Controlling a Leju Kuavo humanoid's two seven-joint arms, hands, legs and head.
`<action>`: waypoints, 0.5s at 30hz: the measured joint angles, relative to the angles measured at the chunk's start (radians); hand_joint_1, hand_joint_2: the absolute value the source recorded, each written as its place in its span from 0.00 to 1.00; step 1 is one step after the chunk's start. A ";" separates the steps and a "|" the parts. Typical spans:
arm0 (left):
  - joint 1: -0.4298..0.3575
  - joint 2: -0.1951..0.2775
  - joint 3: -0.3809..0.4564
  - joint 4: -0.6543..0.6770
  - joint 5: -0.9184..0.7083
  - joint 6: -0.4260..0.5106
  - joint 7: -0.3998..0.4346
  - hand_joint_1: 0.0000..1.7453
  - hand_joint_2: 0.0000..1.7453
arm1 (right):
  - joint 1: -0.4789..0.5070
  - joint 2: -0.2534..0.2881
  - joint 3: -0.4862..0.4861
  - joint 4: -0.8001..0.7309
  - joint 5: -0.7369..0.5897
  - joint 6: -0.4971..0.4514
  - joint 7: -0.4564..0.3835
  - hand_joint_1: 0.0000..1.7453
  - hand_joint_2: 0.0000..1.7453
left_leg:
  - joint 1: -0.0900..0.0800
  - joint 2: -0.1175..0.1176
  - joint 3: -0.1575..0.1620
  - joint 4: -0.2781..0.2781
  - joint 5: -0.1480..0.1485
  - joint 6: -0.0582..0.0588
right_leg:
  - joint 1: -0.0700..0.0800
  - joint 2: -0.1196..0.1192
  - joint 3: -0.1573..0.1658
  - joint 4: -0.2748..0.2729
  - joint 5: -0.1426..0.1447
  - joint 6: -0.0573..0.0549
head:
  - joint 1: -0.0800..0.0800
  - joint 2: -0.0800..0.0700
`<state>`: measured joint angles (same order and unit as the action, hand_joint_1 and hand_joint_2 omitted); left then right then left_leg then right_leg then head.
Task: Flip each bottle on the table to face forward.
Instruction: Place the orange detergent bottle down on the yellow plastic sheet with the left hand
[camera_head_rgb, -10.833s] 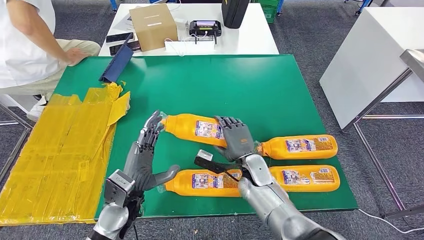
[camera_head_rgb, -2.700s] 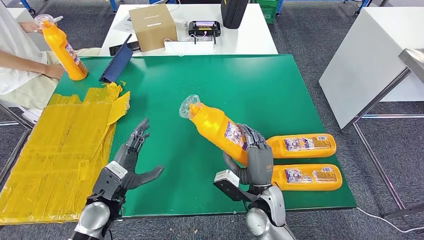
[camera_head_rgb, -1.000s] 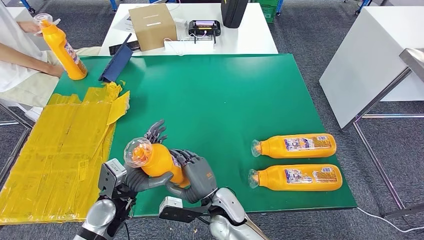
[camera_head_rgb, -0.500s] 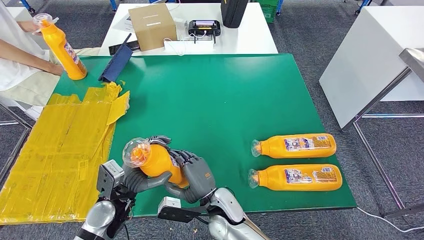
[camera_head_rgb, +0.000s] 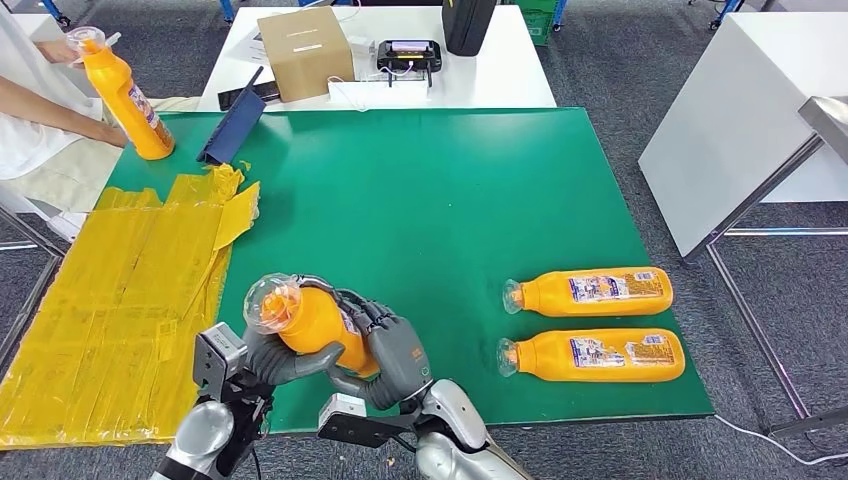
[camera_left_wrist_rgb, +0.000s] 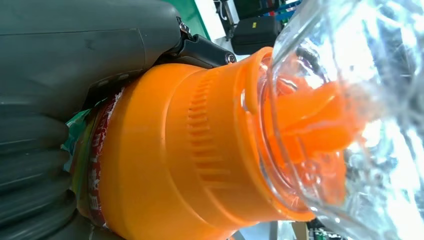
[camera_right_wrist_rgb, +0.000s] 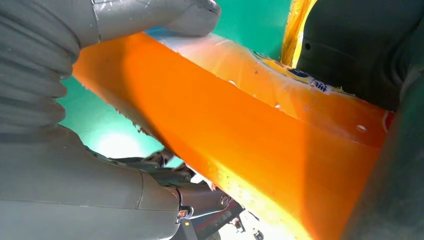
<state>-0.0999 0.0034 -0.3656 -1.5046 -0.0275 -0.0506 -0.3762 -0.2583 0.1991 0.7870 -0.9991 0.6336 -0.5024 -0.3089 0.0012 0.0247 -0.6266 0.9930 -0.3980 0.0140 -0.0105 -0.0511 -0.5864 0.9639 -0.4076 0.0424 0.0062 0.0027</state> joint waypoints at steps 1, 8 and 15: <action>0.000 -0.001 0.000 -0.002 0.000 0.001 -0.001 1.00 1.00 | 0.001 0.000 -0.001 -0.002 -0.003 0.000 -0.002 0.31 1.00 | 0.000 0.000 0.000 0.000 0.000 0.000 | 0.000 0.000 0.000 0.000 0.000 0.000 | 0.000 0.000; -0.002 -0.006 -0.001 -0.009 -0.002 0.012 -0.006 1.00 1.00 | 0.010 -0.001 -0.004 -0.012 -0.015 0.000 -0.010 0.00 1.00 | 0.000 0.000 0.000 0.000 0.000 0.000 | 0.000 0.000 0.000 0.000 0.000 0.000 | 0.000 0.000; -0.015 0.004 0.016 -0.058 -0.314 0.282 0.001 1.00 1.00 | 0.100 -0.028 -0.071 -0.197 -0.099 -0.041 -0.051 0.00 1.00 | 0.000 -0.001 -0.001 0.000 0.000 0.000 | 0.000 0.000 0.000 0.000 0.000 0.000 | 0.000 0.000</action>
<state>-0.1144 0.0078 -0.3495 -1.5624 -0.3411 0.2318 -0.3751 -0.1582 0.1712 0.7161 -1.1962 0.5351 -0.5431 -0.3599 0.0011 0.0241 -0.6276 0.9931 -0.3980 0.0140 -0.0105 -0.0514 -0.5866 0.9639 -0.4076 0.0424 0.0064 0.0027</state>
